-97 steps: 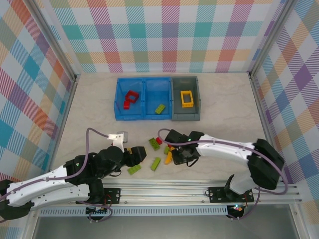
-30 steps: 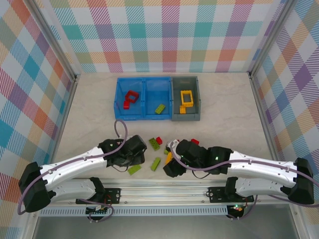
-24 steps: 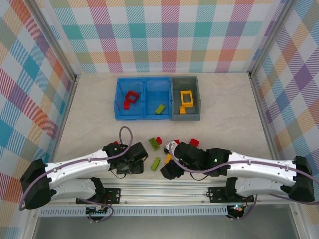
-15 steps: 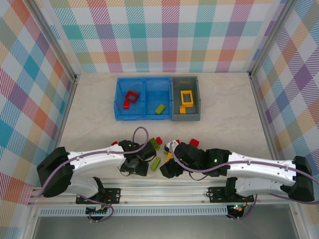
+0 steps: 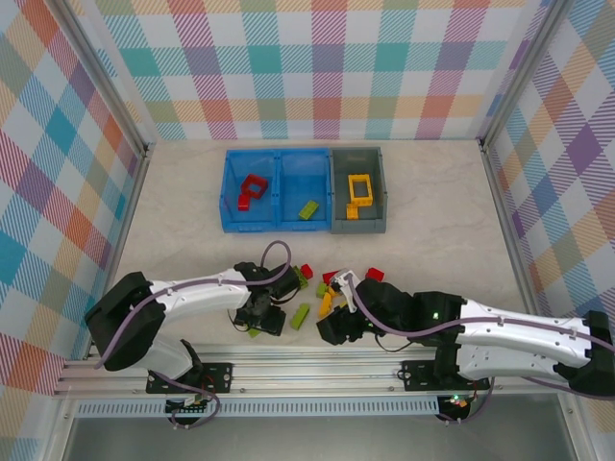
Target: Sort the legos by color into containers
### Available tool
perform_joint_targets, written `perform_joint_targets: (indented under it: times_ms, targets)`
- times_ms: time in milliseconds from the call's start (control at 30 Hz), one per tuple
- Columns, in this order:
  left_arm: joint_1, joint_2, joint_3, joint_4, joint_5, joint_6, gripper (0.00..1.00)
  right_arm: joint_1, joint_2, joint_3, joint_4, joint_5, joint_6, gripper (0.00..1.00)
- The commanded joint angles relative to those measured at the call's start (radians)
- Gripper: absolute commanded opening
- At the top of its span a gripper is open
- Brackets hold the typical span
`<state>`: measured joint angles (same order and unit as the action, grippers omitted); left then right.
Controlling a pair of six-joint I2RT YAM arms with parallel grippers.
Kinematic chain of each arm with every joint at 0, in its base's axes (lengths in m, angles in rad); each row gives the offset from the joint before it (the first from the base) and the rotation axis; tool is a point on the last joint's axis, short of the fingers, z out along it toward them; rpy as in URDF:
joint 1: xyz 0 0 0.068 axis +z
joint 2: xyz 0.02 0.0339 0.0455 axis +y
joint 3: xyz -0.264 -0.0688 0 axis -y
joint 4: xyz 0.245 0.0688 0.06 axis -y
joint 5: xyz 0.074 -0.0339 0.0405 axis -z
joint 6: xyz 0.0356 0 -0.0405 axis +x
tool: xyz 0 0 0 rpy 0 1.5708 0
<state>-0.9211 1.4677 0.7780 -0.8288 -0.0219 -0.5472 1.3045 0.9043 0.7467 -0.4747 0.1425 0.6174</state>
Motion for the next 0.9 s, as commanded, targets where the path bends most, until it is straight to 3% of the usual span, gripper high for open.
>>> perform_joint_targets:
  times_ms: [0,267,600,733,867]
  targets:
    - [0.014,0.024,-0.022,0.017,0.016,0.018,0.62,0.007,-0.022,-0.009,-0.001,0.021,0.029,0.66]
    - [0.018,0.069,-0.023,0.035,0.007,0.015,0.40,0.008,0.001,-0.009,0.018,0.019,0.035,0.66]
    - [0.019,0.155,-0.022,0.081,-0.001,0.024,0.45,0.009,0.005,-0.007,0.013,0.027,0.042,0.65]
    - [0.022,0.182,-0.018,0.103,0.015,0.031,0.39,0.008,0.001,-0.009,0.011,0.032,0.048,0.65]
    - [0.026,0.182,-0.014,0.112,0.022,0.039,0.26,0.008,-0.003,-0.006,0.006,0.041,0.048,0.65]
